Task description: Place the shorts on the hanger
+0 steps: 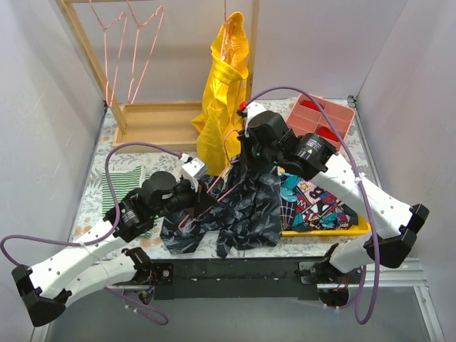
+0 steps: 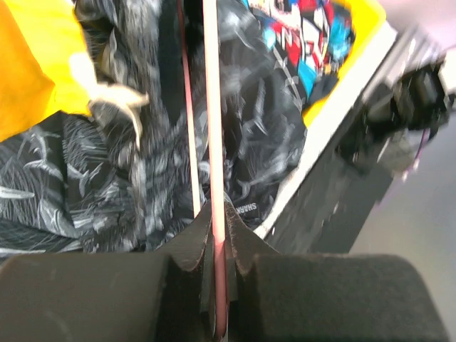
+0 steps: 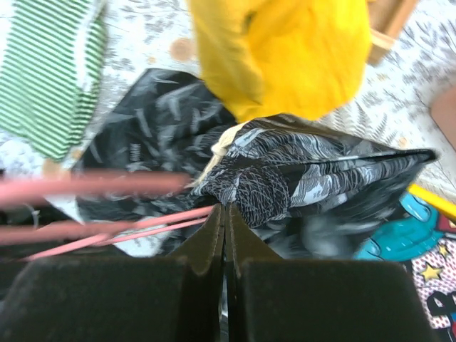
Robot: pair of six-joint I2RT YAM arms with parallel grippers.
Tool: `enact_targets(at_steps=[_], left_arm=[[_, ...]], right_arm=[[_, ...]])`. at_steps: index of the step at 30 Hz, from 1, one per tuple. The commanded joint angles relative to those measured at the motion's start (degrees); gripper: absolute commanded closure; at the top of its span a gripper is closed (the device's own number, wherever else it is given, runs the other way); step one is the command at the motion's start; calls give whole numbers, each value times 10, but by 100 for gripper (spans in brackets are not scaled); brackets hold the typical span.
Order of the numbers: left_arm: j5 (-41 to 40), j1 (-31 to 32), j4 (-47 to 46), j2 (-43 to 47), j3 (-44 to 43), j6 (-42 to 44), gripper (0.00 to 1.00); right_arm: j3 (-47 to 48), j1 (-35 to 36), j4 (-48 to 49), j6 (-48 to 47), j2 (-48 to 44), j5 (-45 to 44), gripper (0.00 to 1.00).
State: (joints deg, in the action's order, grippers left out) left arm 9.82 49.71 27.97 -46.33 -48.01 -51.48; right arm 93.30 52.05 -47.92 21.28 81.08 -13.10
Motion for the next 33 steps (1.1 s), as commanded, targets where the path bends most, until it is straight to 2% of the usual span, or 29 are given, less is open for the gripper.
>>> enact_targets(at_steps=[1, 6, 10, 12, 13, 16, 18, 20, 21, 25, 29, 31, 33], left_arm=[[-90, 12, -156, 39, 49, -39, 100], [-128, 21, -258, 86, 104, -49, 100], [-136, 22, -332, 92, 134, -59, 100], [-138, 23, -348, 81, 144, -63, 100], [-139, 24, -353, 69, 146, -65, 100], [-147, 34, -392, 53, 159, -67, 100], [-160, 38, -410, 53, 172, -66, 100], [-167, 43, -426, 49, 176, -67, 100], [-169, 44, -432, 47, 177, -68, 100], [-181, 54, -447, 34, 180, -68, 100], [-179, 61, -444, 27, 178, -64, 100], [-179, 63, -436, 24, 176, -62, 100], [-179, 63, -432, 20, 177, -62, 100]], right_arm=[[67, 57, -9, 5, 7, 6, 99], [26, 80, 9, 25, -26, -15, 99], [-60, 80, 46, 43, -63, -34, 99], [-123, 81, 91, 54, -93, -34, 90], [-139, 81, 101, 57, -101, -34, 79], [-197, 82, 128, 69, -136, -63, 58], [-274, 89, 185, 92, -181, -73, 52], [-339, 103, 243, 111, -215, -76, 51], [-401, 110, 301, 131, -235, -76, 51], [-470, 174, 370, 171, -223, -151, 48], [-475, 214, 387, 186, -209, -234, 47], [-472, 214, 412, 164, -232, -232, 47], [-430, 215, 398, 127, -251, -231, 47]])
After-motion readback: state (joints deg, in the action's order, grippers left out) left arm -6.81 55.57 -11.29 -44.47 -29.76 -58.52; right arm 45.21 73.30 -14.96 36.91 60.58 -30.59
